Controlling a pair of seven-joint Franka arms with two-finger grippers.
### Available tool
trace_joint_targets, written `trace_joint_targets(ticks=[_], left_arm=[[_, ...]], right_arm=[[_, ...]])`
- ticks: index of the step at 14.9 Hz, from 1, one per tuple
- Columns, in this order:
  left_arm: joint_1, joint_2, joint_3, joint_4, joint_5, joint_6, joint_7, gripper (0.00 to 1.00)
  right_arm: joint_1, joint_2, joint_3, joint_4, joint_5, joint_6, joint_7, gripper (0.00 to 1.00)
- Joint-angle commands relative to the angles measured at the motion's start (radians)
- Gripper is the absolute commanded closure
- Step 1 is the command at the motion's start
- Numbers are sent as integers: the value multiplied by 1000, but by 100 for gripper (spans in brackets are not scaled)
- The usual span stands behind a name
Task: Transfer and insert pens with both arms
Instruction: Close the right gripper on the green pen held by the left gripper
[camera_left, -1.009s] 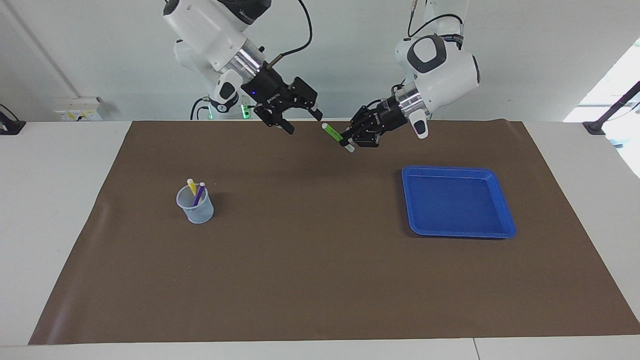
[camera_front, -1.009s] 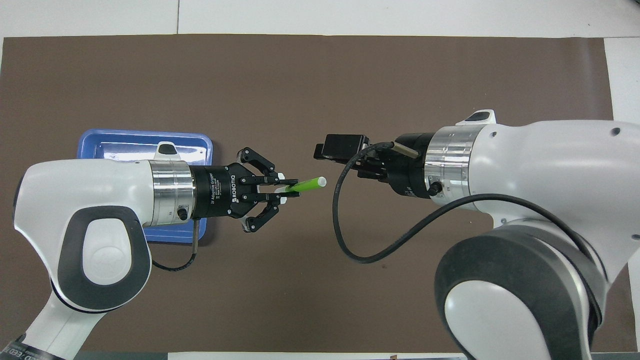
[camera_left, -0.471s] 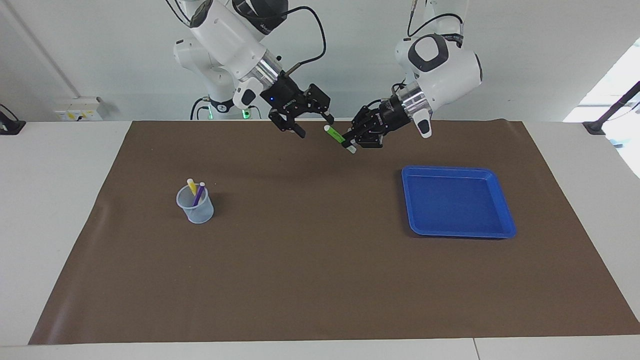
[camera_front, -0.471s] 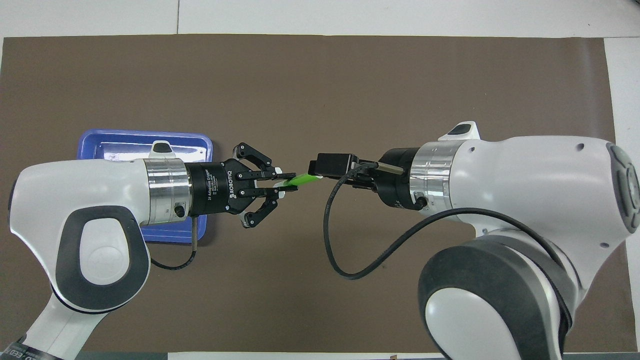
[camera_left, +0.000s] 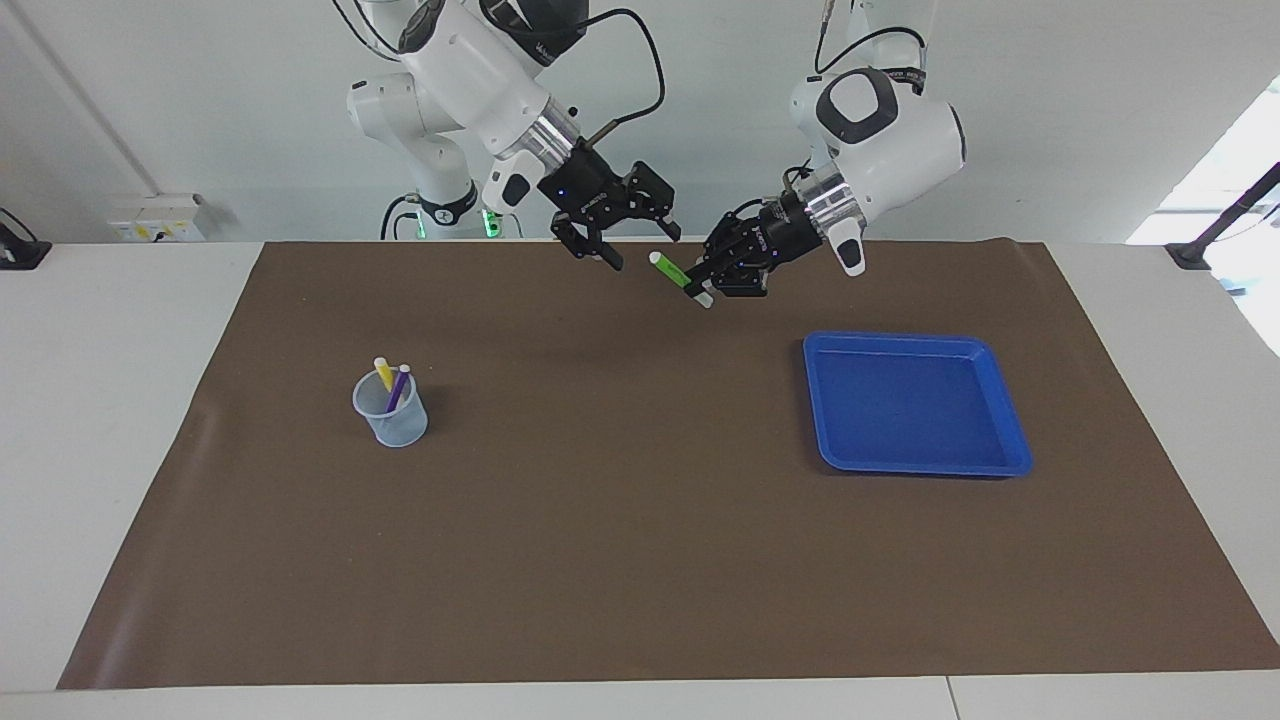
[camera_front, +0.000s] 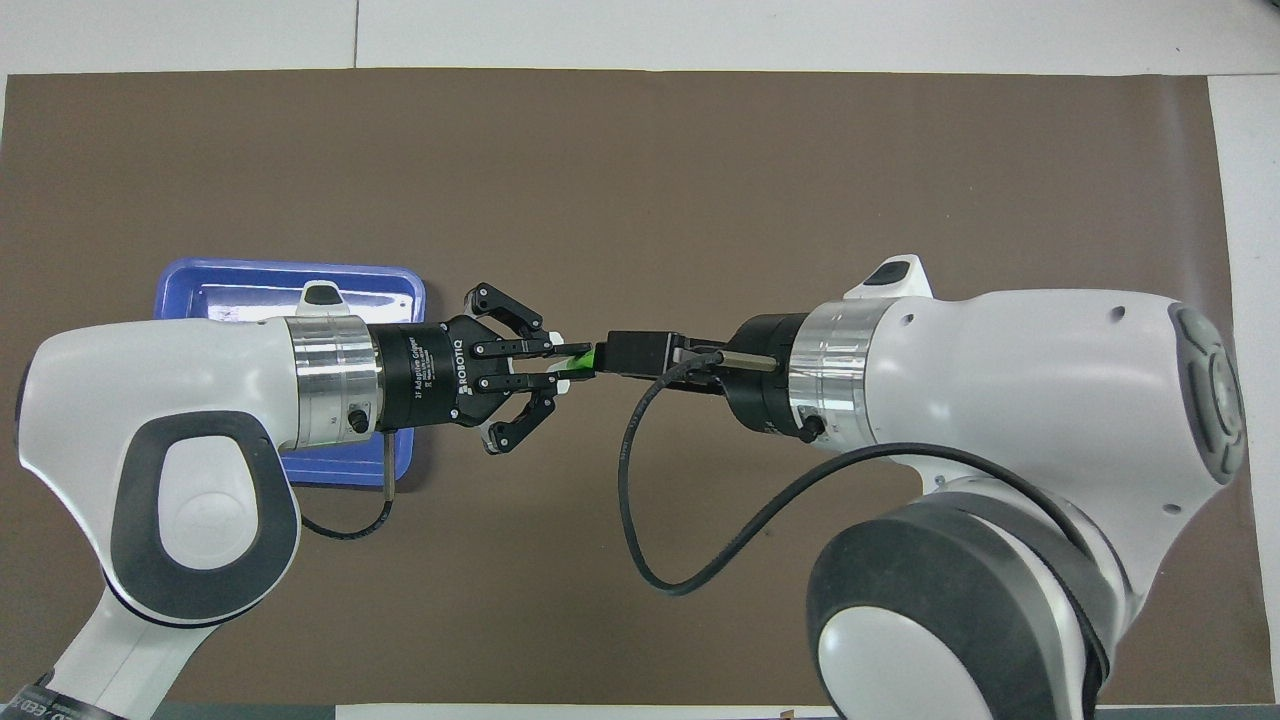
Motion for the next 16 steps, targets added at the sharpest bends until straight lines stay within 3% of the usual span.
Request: trace_joint_targets(ticks=[1, 9, 14, 15, 16], left_arm=[[-11, -22, 6, -16, -19, 20, -14, 100], [-11, -22, 6, -17, -30, 27, -14, 100], [-11, -22, 6, -17, -31, 27, -15, 100], [-11, -22, 6, -17, -31, 27, -14, 100], [-11, -22, 6, -17, -31, 27, -14, 100]], right_arm=[[-1, 2, 2, -18, -9, 42, -39, 0], [39, 40, 4, -15, -35, 137, -41, 0], [40, 45, 4, -12, -36, 137, -41, 0], [40, 47, 4, -12, -36, 137, -41, 10], [40, 47, 4, -11, -36, 136, -39, 42]])
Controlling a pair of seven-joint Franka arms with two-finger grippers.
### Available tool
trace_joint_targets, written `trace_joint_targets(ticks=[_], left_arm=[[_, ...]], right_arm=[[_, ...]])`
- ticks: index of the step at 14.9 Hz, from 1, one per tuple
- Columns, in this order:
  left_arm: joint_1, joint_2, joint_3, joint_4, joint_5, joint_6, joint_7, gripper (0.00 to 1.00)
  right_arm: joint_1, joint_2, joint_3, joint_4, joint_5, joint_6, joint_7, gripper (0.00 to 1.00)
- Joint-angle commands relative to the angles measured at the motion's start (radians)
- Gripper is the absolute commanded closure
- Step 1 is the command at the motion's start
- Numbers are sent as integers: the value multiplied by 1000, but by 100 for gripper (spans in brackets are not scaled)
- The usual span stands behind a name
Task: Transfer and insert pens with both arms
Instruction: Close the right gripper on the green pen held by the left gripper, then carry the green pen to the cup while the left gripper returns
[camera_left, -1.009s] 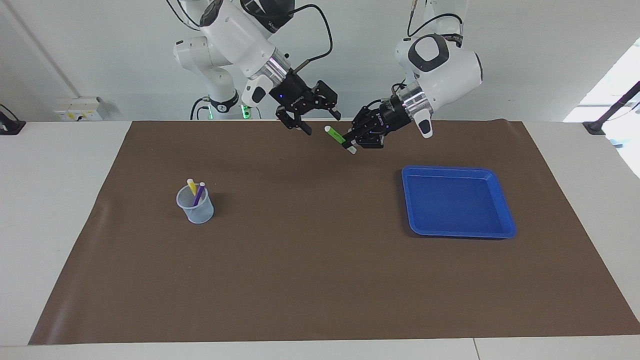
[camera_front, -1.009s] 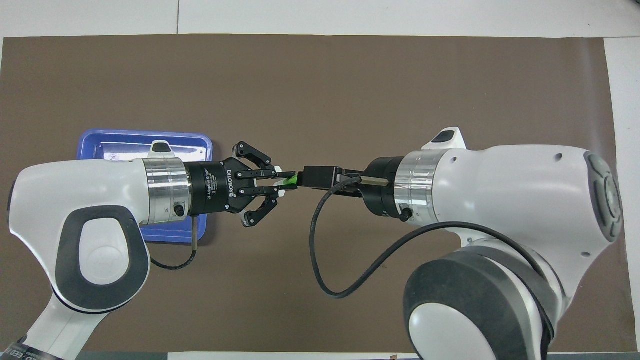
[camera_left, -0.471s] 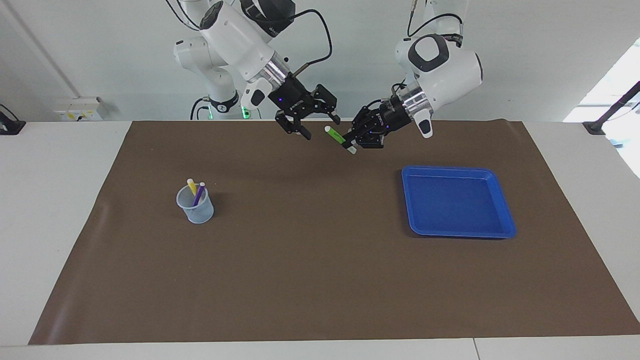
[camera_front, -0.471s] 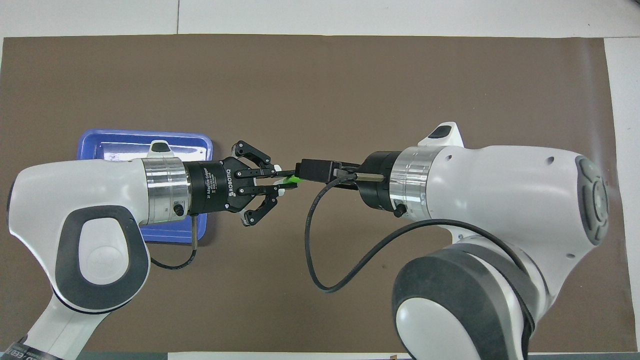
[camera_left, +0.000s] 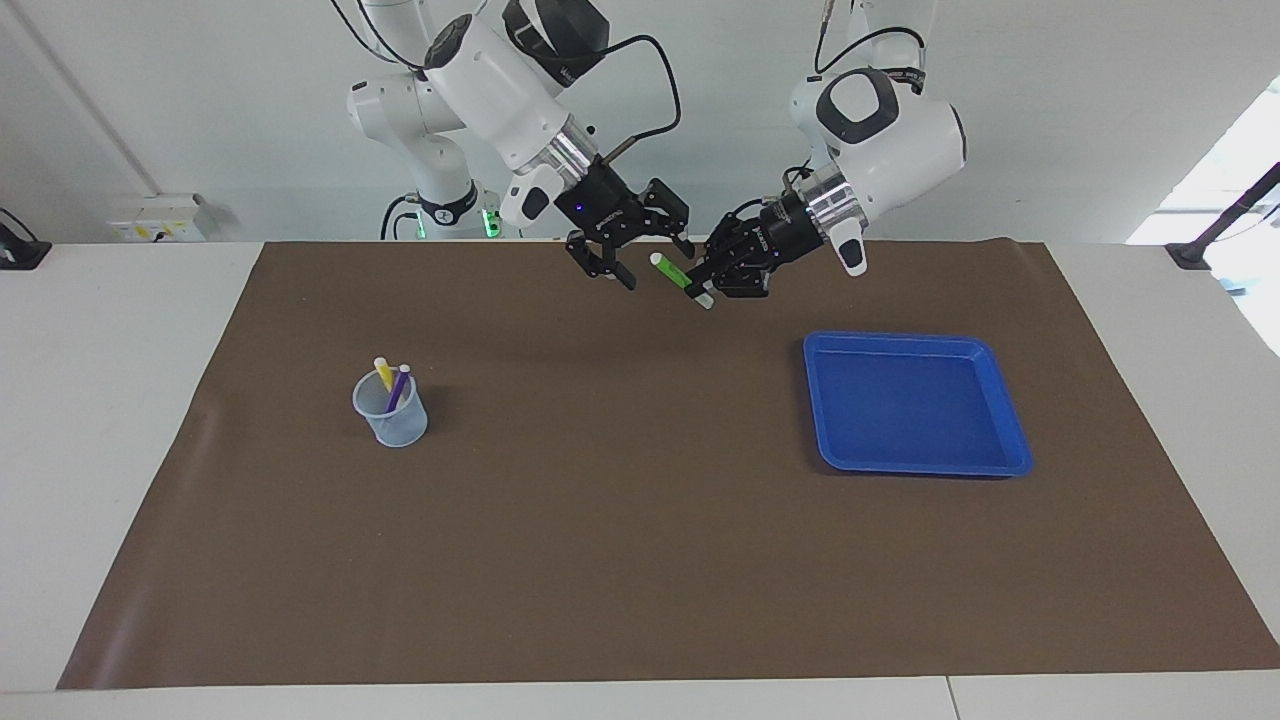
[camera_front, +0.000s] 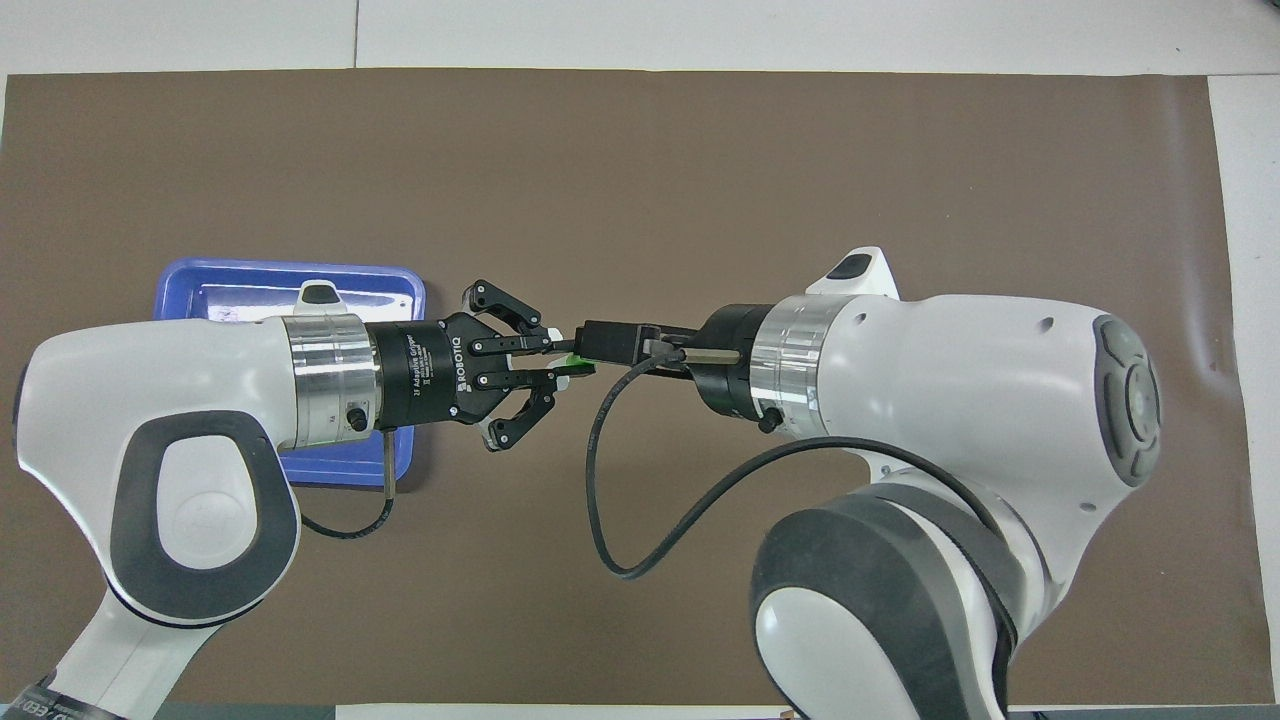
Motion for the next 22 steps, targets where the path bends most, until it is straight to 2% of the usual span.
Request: trace_joint_targets(ticks=[1, 2, 11, 12, 13, 17, 20, 22], left_arm=[[-11, -22, 6, -17, -19, 16, -12, 100], [-11, -22, 6, -19, -19, 22, -14, 100], [-11, -23, 6, -20, -19, 24, -17, 100], [-13, -22, 6, -19, -19, 25, -18, 9], [-13, -25, 4, -19, -17, 25, -21, 0], [-13, -43, 6, -26, -17, 25, -60, 0], [3, -43, 9, -28, 4, 22, -49, 0], [29, -42, 7, -29, 93, 21, -8, 0]], right_arm=[[-2, -2, 3, -1, -11, 12, -9, 74], [-2, -2, 3, -1, -11, 9, -9, 100], [-2, 5, 3, 15, -37, 0, -7, 100], [-4, 5, 2, 15, -39, 0, -7, 100], [-10, 5, 2, 14, -51, 0, -7, 100], [-59, 8, 0, 14, -143, -3, -9, 100], [-112, 7, 0, 11, -316, -49, -11, 100], [-134, -2, 0, 5, -442, -103, -15, 100]])
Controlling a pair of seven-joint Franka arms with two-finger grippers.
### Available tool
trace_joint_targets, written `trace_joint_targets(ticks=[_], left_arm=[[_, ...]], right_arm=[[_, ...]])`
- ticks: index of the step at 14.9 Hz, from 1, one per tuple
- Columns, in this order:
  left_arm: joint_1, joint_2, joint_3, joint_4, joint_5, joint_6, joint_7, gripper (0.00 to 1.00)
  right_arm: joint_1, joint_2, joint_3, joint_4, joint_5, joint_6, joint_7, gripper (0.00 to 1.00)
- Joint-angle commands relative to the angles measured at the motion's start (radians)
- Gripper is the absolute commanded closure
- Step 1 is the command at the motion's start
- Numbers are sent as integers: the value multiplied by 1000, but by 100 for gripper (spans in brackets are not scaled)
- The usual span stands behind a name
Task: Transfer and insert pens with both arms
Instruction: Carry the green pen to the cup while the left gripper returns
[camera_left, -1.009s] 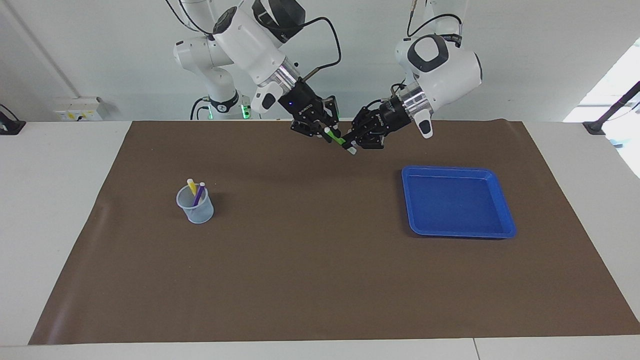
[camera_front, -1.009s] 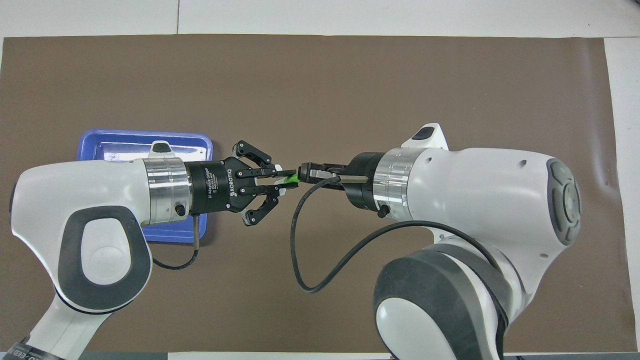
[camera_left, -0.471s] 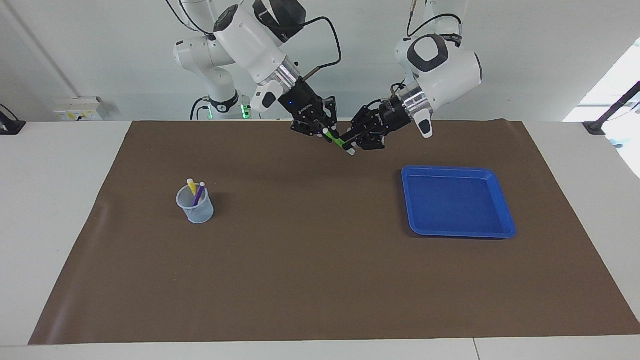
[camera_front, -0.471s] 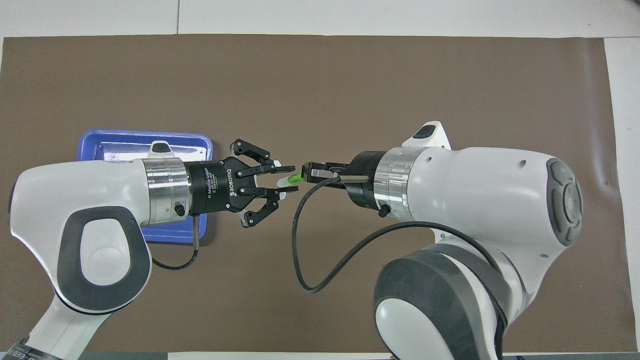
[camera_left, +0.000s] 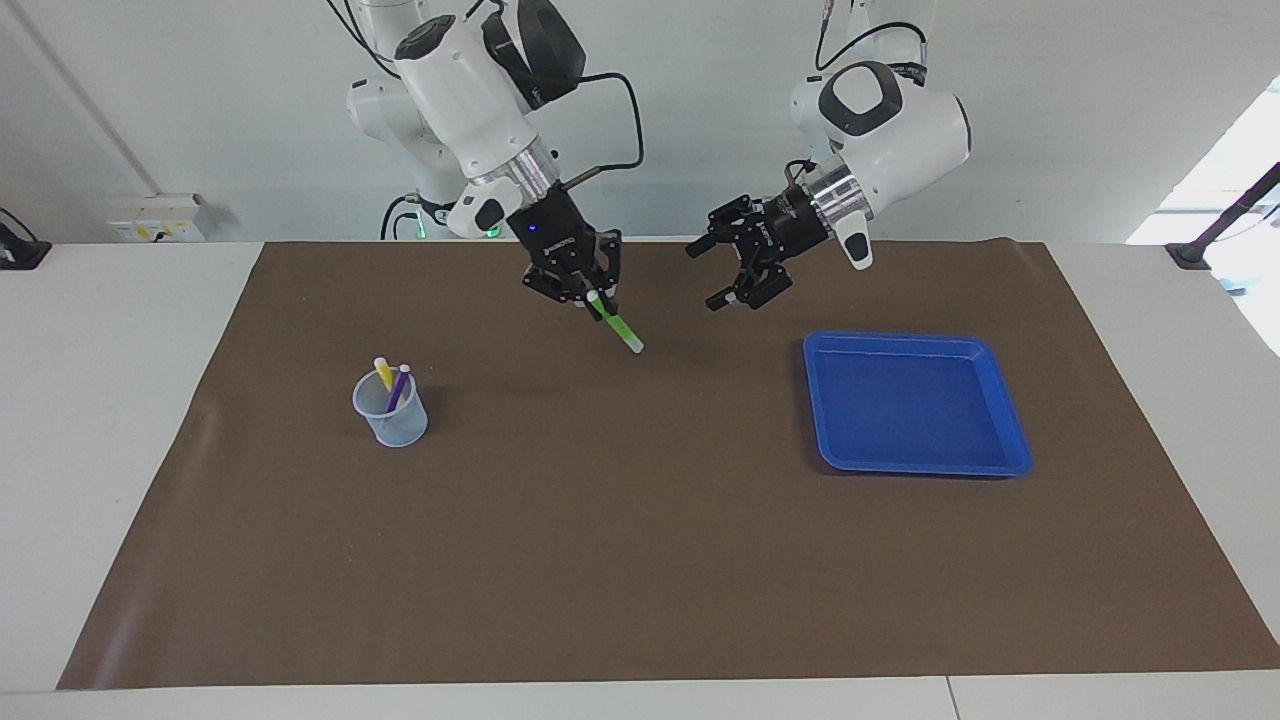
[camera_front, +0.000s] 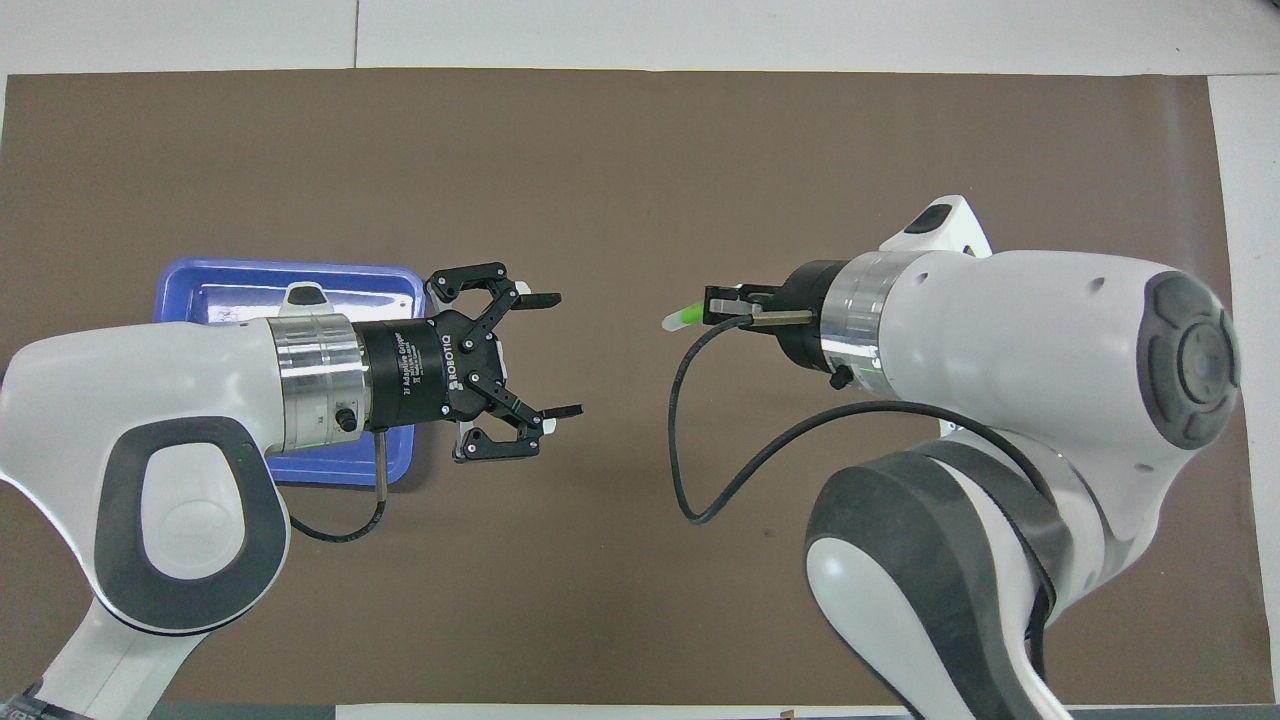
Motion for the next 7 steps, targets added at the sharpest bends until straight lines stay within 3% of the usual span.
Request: trace_joint_targets(ticks=[1, 5, 7], left_arm=[[34, -25, 3, -27, 107, 4, 54, 0], [92, -23, 5, -26, 281, -67, 237, 0], [143, -21, 5, -13, 384, -151, 423, 0]], right_arm=[[-45, -11, 8, -12, -144, -50, -24, 100], [-170, -14, 8, -23, -227, -97, -204, 100], [-223, -21, 8, -25, -283, -143, -278, 100]])
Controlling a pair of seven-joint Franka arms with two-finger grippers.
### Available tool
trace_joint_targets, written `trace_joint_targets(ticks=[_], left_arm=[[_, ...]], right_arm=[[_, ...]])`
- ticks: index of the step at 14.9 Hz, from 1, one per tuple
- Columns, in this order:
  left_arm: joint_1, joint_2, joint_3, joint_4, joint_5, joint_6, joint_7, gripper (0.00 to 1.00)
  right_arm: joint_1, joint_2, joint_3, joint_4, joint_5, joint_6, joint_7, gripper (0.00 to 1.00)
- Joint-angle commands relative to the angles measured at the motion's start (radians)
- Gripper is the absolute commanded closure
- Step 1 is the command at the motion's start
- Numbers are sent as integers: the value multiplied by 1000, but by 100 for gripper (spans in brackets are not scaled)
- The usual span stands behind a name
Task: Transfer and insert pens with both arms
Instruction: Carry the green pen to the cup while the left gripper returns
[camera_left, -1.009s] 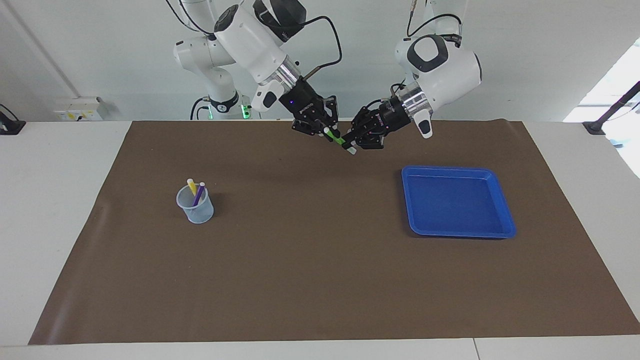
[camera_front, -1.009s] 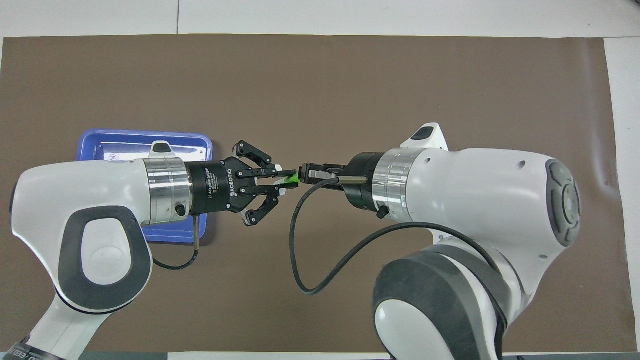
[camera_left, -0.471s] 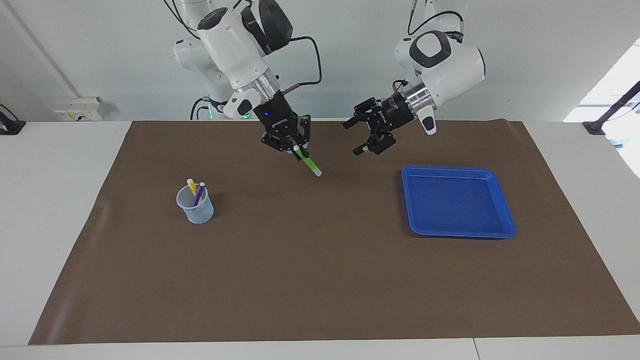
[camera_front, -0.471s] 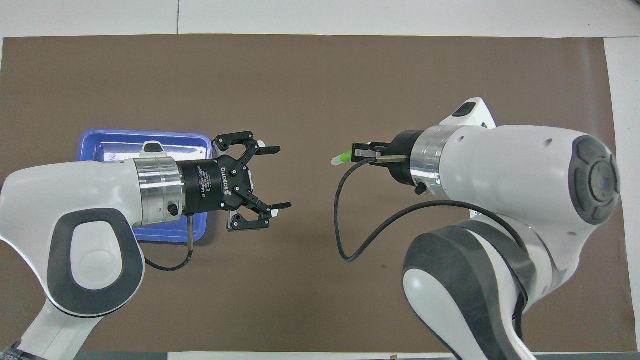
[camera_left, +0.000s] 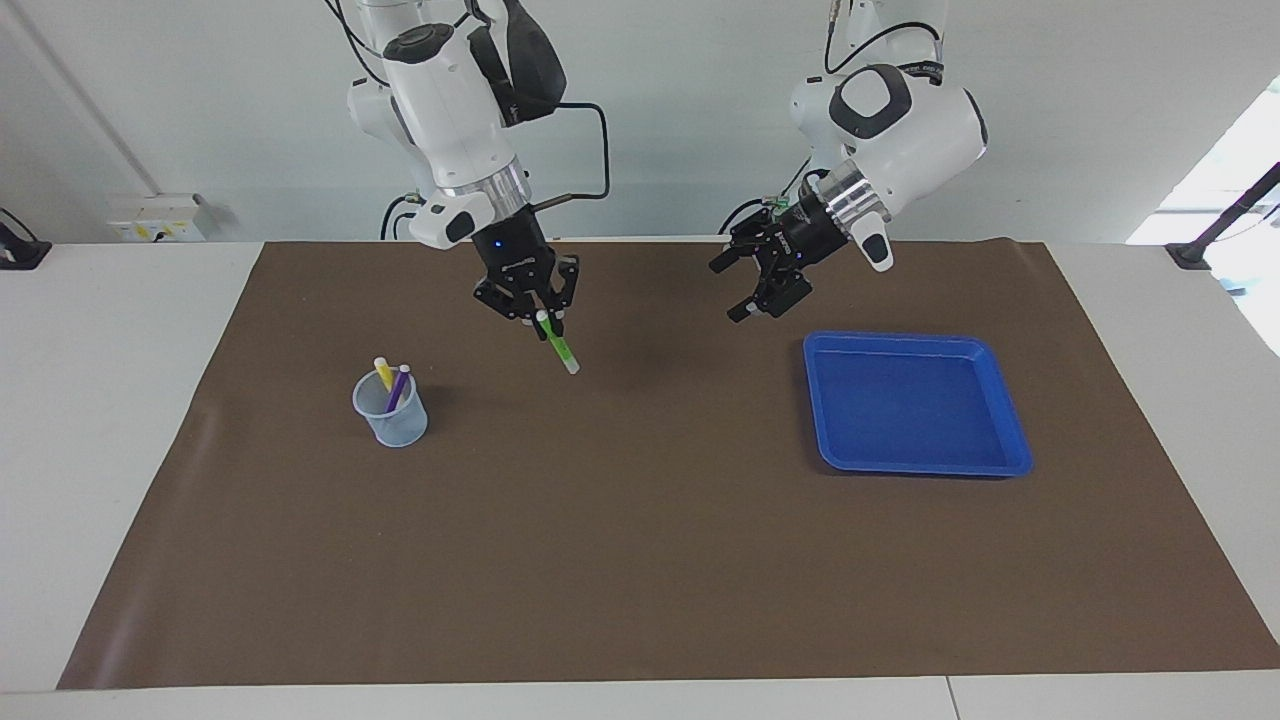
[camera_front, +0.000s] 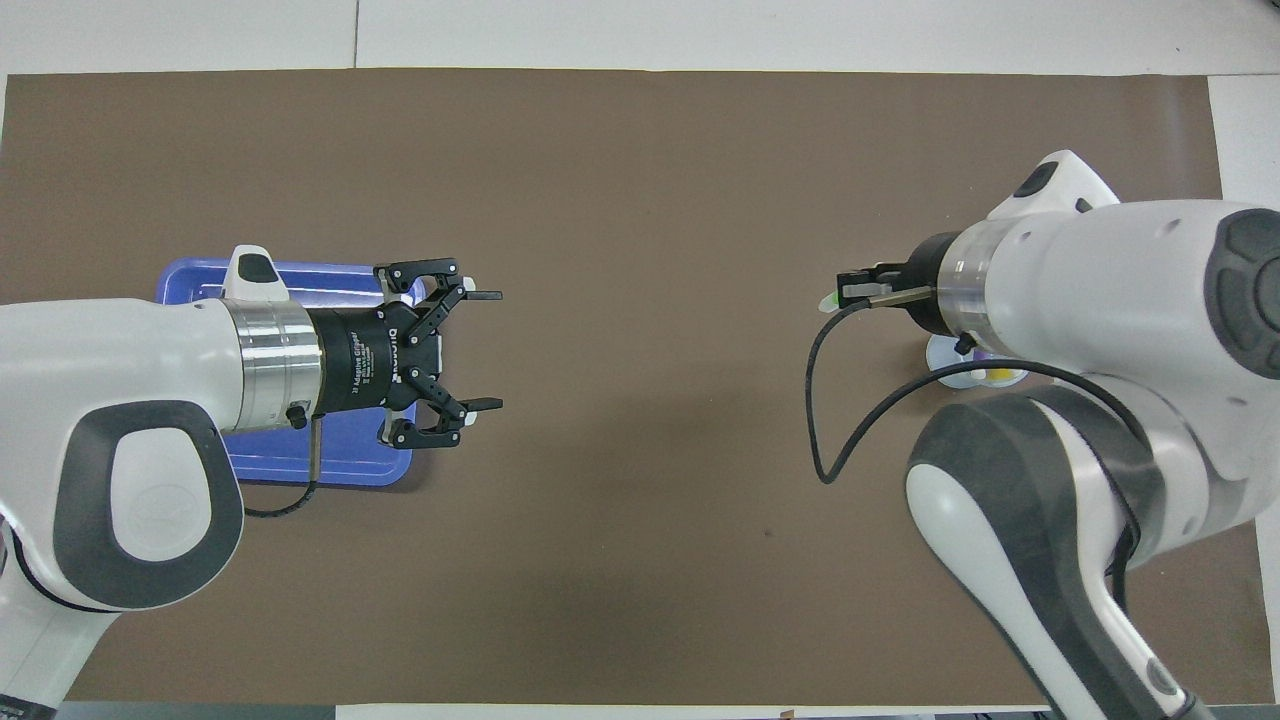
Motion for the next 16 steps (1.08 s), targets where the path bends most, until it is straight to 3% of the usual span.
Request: trace_joint_targets(ticks=[1, 5, 10, 14, 16], left_arm=[[65, -20, 4, -7, 116, -103, 244, 0], [153, 17, 7, 83, 331, -239, 556, 0], [179, 118, 13, 316, 616, -464, 823, 0], [197, 219, 11, 552, 811, -650, 1006, 0], [187, 244, 5, 623, 894, -715, 1050, 0]], right_arm=[[-64, -26, 12, -26, -85, -38, -92, 100], [-140, -64, 12, -113, -144, -23, -195, 100], [-213, -90, 12, -179, -149, -14, -272, 100], [-229, -81, 12, -243, -149, 123, -281, 100], [-229, -73, 12, -257, -149, 172, -279, 100]])
